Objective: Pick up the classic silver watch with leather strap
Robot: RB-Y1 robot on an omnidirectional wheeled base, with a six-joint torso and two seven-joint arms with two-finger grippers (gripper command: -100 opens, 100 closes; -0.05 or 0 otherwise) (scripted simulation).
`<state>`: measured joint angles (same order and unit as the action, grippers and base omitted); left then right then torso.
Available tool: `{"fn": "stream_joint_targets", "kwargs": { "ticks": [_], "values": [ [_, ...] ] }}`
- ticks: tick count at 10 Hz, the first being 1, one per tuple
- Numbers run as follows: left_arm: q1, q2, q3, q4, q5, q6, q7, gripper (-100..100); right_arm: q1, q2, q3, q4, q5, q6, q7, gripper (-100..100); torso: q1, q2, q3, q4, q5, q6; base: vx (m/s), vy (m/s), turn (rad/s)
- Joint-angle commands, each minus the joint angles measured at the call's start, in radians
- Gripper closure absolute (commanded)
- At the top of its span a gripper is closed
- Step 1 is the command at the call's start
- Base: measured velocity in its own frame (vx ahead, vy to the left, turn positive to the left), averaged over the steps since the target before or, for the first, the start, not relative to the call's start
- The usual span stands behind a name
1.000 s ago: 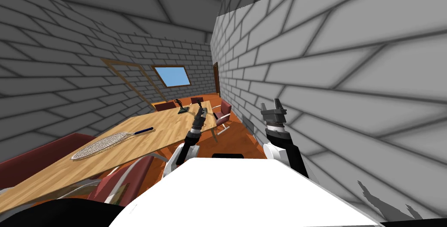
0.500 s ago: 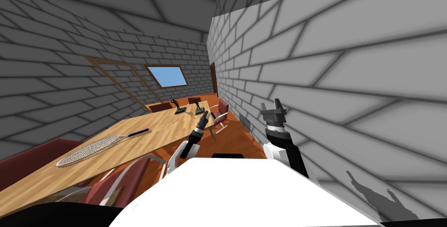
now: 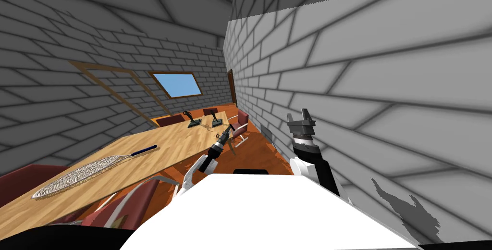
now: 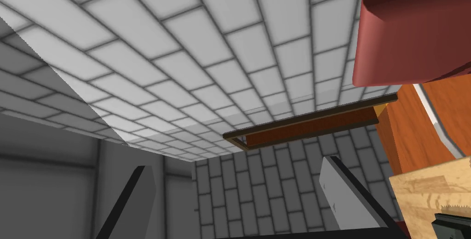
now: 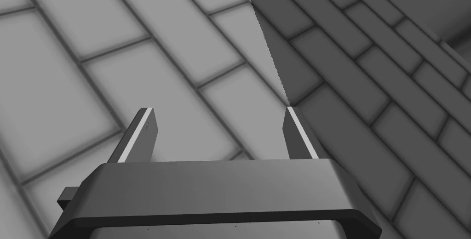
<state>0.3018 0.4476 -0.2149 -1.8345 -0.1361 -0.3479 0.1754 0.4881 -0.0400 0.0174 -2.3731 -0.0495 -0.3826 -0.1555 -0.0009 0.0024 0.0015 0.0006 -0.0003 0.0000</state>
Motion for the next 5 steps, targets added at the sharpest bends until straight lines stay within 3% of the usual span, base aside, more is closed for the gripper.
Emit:
{"fn": "stream_joint_targets", "kwargs": {
  "ticks": [1,3,4,5],
  "values": [
    [-0.017,0.016,-0.005,0.042,0.003,0.014,0.003,-100,0.0,0.0,0.0,0.0,0.0,0.0,0.0,0,0.0,0.0,0.0,0.0,0.0,0.0,-0.022,-0.015,-0.051],
    [-0.042,0.07,-0.024,0.11,0.012,0.065,0.004,-100,0.0,0.0,0.0,0.0,0.0,0.0,0.0,0,0.001,-0.001,-0.001,0.0,0.0,0.0,-0.016,-0.015,-0.125],
    [-0.042,0.07,-0.024,0.12,0.012,0.065,0.004,-100,0.0,0.0,0.0,0.0,0.0,0.0,0.0,0,0.001,-0.001,-0.001,0.0,0.0,0.0,-0.012,-0.007,-0.077],
    [-0.054,0.097,-0.033,0.16,0.018,0.094,0.003,-100,0.0,0.0,0.0,0.0,0.0,0.0,0.0,0,0.001,-0.002,-0.001,0.0,0.0,0.0,-0.007,-0.009,-0.119]
  ]
}}
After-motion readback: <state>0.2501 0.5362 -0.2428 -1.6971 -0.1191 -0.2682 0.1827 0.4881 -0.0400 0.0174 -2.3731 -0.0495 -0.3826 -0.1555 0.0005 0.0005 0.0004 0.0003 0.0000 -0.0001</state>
